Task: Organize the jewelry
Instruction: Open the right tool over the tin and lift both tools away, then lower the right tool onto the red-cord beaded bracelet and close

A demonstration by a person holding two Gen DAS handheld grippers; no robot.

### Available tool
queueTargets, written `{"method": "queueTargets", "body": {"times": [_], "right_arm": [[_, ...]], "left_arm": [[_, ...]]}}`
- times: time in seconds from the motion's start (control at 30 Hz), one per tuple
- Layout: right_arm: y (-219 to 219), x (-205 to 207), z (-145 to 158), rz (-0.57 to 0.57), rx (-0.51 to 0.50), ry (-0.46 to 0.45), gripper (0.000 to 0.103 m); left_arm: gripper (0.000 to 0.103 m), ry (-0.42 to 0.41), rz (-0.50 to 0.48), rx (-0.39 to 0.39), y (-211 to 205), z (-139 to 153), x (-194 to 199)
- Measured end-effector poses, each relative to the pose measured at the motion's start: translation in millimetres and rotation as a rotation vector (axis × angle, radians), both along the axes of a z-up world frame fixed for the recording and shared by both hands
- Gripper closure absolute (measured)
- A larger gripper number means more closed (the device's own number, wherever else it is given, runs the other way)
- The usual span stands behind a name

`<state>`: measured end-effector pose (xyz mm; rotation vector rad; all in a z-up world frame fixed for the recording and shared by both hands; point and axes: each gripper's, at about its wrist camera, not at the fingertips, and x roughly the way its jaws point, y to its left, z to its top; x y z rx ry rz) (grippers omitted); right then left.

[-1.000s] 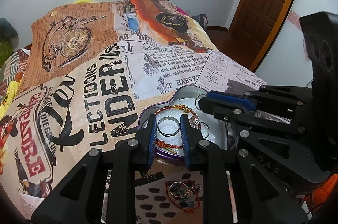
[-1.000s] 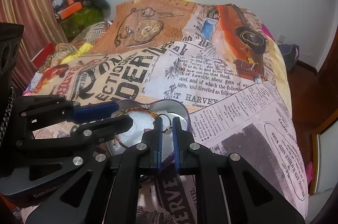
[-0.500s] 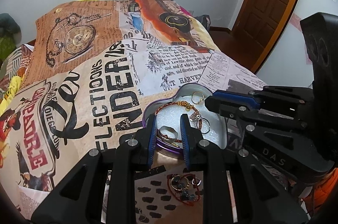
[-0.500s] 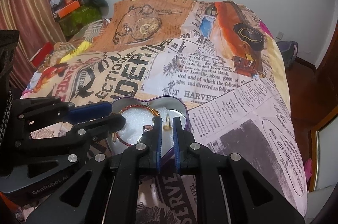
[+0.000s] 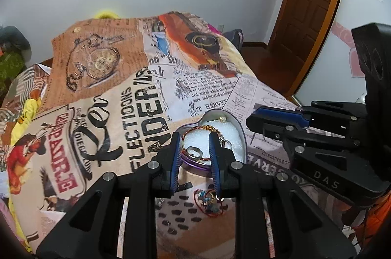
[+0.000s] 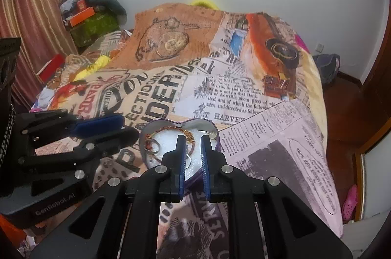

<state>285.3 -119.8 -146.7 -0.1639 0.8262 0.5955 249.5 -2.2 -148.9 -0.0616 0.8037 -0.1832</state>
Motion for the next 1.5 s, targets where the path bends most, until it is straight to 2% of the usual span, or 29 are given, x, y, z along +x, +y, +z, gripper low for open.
{"method": "queueTargets", "body": {"times": [0.07,0.13,0.2,0.23,0.43,0.67,1.13,1.3,1.5], "right_arm": [[0,-5,6,0.000,0.008,-0.008,0.088],[-1,-11,12,-0.005,0.016,-0.022,0.078],[-2,-19,19,-0.012,0.031,-0.047,0.062],[-2,-22,21,-0.013,0.035,-0.053,0.061],[-1,-41,32,-0.013,0.041,-0.079,0.061],[4,-51,27,-0.010,0.035,-0.069,0.061],[14,-57,-23,0.004,-0.028,0.062,0.061],[17,-59,-41,0.020,-0.049,0.107,0.061],[14,-58,-53,0.025,-0.054,0.143,0.061]], "left_arm": [[0.080,-0.014,0.009,0.002,3,7,-7],[0.077,-0.025,0.018,0.005,7,13,-14],[0.074,-0.039,0.029,0.010,10,18,-22],[0.072,-0.046,0.033,0.013,12,21,-27],[0.066,-0.063,0.054,0.020,24,30,-48],[0.065,-0.050,0.091,0.026,43,26,-61],[0.065,0.079,0.142,0.020,73,-26,-69],[0.065,0.122,0.107,0.011,65,-42,-65],[0.065,0.118,0.063,0.011,51,-50,-52]]}}
